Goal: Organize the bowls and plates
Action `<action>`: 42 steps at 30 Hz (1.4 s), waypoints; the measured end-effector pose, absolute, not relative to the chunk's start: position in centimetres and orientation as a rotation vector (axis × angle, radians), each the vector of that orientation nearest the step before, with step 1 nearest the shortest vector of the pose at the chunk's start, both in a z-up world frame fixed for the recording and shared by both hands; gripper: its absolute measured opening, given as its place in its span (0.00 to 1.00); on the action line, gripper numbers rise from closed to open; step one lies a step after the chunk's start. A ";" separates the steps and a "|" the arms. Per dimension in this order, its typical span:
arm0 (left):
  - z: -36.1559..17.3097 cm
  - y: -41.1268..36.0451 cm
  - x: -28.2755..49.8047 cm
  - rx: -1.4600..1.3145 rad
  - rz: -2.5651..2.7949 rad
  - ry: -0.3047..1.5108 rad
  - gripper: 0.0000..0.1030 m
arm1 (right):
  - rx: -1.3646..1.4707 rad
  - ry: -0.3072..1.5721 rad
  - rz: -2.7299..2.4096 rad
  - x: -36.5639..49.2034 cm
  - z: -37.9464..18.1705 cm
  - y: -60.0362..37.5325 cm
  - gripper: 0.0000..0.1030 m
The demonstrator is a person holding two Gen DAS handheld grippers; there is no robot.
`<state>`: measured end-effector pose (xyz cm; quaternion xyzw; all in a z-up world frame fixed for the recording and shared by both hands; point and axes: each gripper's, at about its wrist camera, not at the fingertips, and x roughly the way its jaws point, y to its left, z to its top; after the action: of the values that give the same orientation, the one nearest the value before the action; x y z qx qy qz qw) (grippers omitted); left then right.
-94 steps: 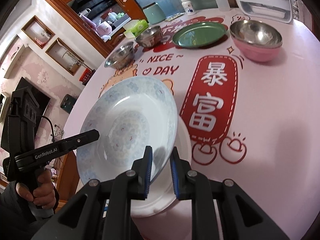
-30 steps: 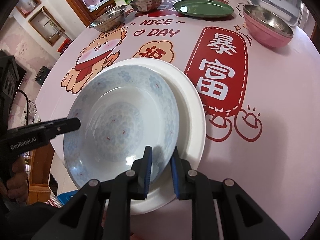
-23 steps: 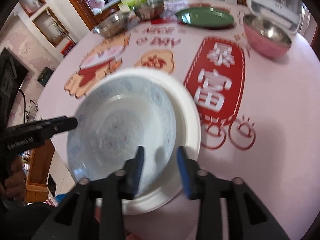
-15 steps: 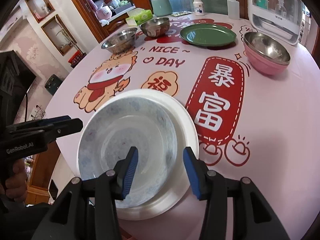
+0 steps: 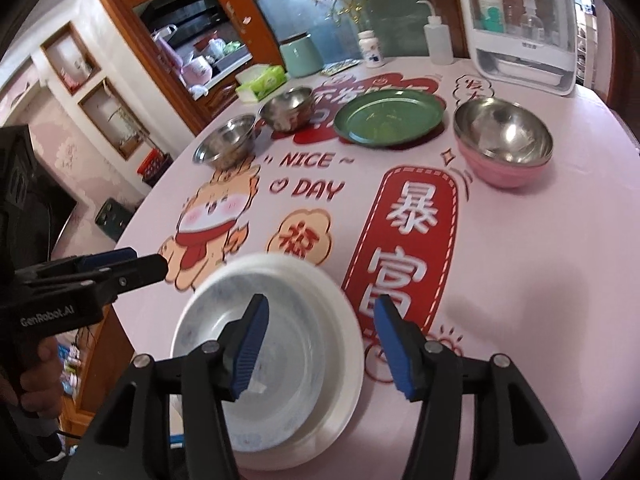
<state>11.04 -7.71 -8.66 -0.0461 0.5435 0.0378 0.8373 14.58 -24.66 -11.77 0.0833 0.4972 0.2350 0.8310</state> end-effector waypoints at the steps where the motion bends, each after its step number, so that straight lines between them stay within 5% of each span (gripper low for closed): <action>1: -8.5 -7.7 11.6 -0.096 0.080 1.147 0.59 | 0.188 1.047 0.490 15.1 -11.4 -24.9 0.57; 18: -7.5 -6.2 22.3 -0.095 0.034 1.211 0.62 | 0.320 1.057 0.346 23.6 -10.4 -26.5 0.60; 42: -13.4 -6.2 36.7 -0.100 -0.020 1.237 0.61 | 0.656 1.160 0.168 34.7 -17.8 -26.0 0.60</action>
<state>36.69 -6.20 -13.40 -0.0468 0.5794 -0.0094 0.8136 34.72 -26.02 -17.82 0.3040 0.5375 0.0776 0.7827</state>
